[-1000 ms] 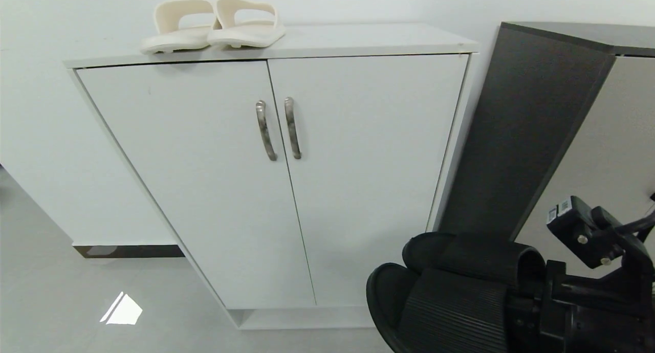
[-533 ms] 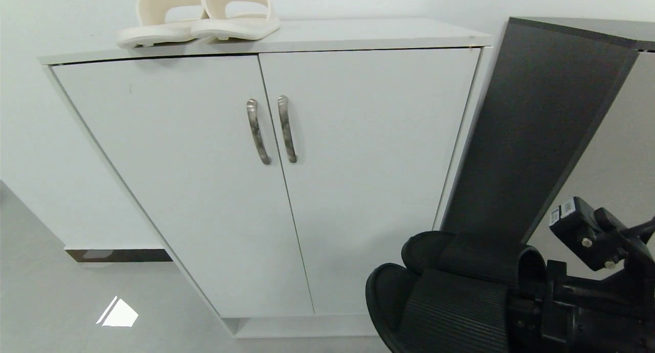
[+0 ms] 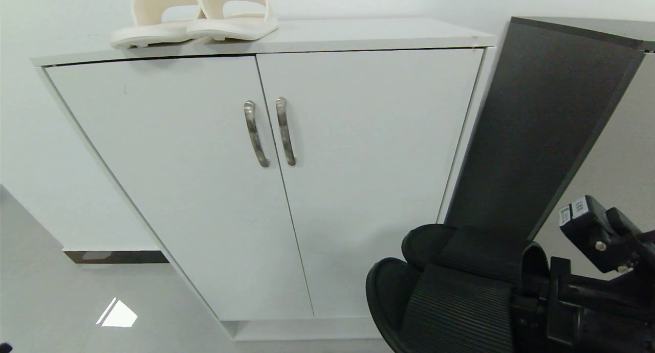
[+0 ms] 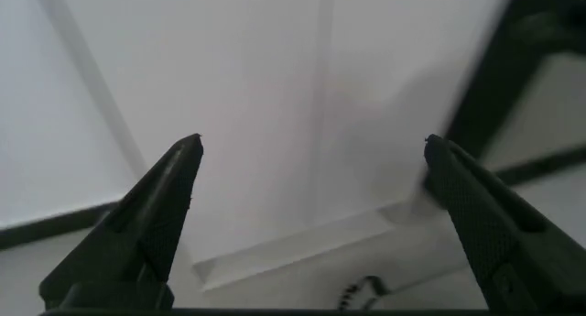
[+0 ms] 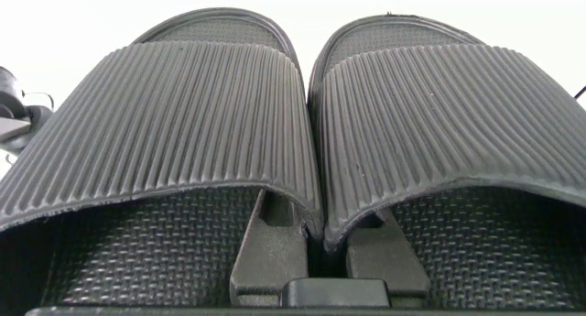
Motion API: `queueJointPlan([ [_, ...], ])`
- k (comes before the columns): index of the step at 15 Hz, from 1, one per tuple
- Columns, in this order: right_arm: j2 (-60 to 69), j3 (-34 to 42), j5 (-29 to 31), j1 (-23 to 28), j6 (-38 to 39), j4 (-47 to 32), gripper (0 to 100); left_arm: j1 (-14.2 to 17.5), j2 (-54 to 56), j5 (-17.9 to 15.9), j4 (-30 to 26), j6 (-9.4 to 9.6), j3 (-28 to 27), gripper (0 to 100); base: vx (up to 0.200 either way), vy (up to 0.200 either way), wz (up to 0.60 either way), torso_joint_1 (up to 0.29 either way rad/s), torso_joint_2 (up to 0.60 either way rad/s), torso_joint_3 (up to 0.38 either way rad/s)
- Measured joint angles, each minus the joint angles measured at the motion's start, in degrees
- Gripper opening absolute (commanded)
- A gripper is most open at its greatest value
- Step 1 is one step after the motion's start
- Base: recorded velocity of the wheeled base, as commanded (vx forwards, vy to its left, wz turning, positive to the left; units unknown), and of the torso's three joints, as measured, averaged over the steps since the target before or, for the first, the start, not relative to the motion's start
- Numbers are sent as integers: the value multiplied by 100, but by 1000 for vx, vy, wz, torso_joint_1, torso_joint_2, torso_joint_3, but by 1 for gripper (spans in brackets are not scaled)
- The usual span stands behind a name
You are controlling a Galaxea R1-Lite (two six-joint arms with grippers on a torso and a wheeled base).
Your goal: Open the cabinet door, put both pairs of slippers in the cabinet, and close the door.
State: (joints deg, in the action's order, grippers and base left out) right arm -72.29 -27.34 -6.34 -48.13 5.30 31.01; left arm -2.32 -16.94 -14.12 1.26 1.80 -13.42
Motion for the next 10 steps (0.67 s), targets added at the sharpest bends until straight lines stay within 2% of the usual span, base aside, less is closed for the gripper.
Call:
queueJointPlan([
  [3, -1, 15, 2, 0, 16, 5, 0, -256, -1715, -1495, 55, -66, -1471, 100, 0, 0, 0, 0, 0, 0],
  [5, -1, 20, 2, 1, 17, 7, 0, -603, -2726, -2185, 82, -101, -2334, 100, 0, 0, 0, 0, 0, 0],
  [7, -1, 20, 2, 6, 27, 7, 0, -1091, -3558, -2699, 233, -145, -2954, 100, 0, 0, 0, 0, 0, 0],
  [8, -1, 20, 2, 6, 24, 7, 0, -1281, -3881, -2894, 453, -254, -3115, 100, 0, 0, 0, 0, 0, 0],
  [10, 0, 20, 2, 12, 24, 10, 0, -1526, -4491, -3233, 1234, -902, -3302, 100, 0, 0, 0, 0, 0, 0],
])
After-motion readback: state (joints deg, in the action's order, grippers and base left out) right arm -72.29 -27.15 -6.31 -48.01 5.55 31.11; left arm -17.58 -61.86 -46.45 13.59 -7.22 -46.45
